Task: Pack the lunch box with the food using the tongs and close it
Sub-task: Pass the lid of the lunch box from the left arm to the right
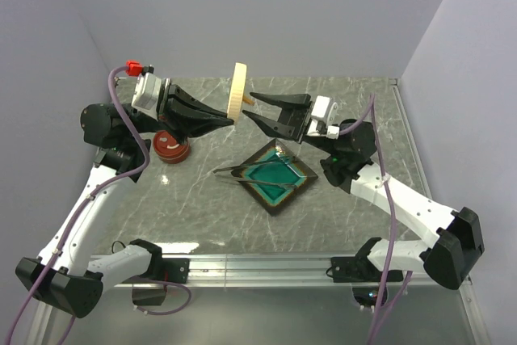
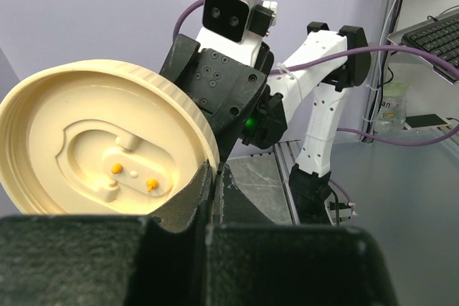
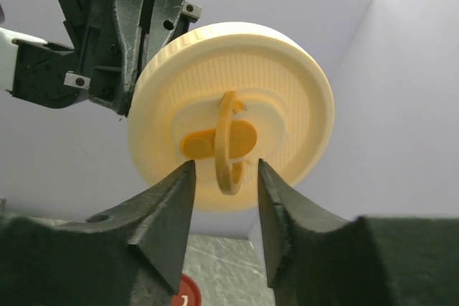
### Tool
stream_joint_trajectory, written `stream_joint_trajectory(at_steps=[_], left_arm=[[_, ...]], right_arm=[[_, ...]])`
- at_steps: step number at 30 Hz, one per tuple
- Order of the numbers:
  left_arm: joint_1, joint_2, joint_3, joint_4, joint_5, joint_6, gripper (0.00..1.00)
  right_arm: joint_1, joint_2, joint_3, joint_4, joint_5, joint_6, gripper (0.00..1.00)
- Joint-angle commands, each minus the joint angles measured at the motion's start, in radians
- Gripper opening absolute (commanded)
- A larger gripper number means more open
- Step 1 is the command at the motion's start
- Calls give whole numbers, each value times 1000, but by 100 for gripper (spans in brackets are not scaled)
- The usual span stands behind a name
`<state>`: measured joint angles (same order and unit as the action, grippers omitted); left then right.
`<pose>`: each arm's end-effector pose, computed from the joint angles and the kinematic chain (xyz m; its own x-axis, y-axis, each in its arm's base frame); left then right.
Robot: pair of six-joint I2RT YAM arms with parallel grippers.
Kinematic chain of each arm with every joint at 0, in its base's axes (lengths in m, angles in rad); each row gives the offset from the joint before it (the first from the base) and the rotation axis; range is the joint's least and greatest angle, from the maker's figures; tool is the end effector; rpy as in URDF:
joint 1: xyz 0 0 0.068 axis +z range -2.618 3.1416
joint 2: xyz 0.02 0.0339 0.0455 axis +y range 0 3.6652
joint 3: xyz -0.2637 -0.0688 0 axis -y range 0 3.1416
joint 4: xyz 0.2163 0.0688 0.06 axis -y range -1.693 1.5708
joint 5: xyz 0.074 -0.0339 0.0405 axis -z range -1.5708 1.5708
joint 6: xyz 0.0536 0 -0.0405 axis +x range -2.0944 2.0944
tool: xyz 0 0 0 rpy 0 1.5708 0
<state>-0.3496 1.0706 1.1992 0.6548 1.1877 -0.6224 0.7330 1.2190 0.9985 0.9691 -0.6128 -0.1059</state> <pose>0.1398 -0.1039 0.4985 0.1041 -0.2699 -0.9572 0.9922 -0.0385 0.1187 0.1575 0.1833 0.4525 0.5939 0.4184 -0.6872 -0.8022 0.3723 -0.4667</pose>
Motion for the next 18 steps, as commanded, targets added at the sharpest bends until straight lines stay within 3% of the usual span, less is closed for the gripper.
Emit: stream_joint_trajectory(at_steps=[1,4,9,13,14,16,18], left_arm=[[-9,-17,31,48,-14,-16,0],[-12,-17,30,46,-16,-17,0],[-17,-21,23,45,-17,-22,0],[-19,-17,25,42,-25,-26,0],[-17,-18,25,40,-33,-25,0],[-19,-17,25,17,-45,-19,1],[-17,-18,33,-30,-80,6,18]], right_arm=[[9,16,66,68,15,-18,45],[8,27,77,72,27,-8,42],[13,28,71,83,36,2,27],[14,19,58,97,47,9,9],[14,19,57,97,48,11,0],[14,10,57,85,51,11,0],[14,-1,58,47,59,3,0]])
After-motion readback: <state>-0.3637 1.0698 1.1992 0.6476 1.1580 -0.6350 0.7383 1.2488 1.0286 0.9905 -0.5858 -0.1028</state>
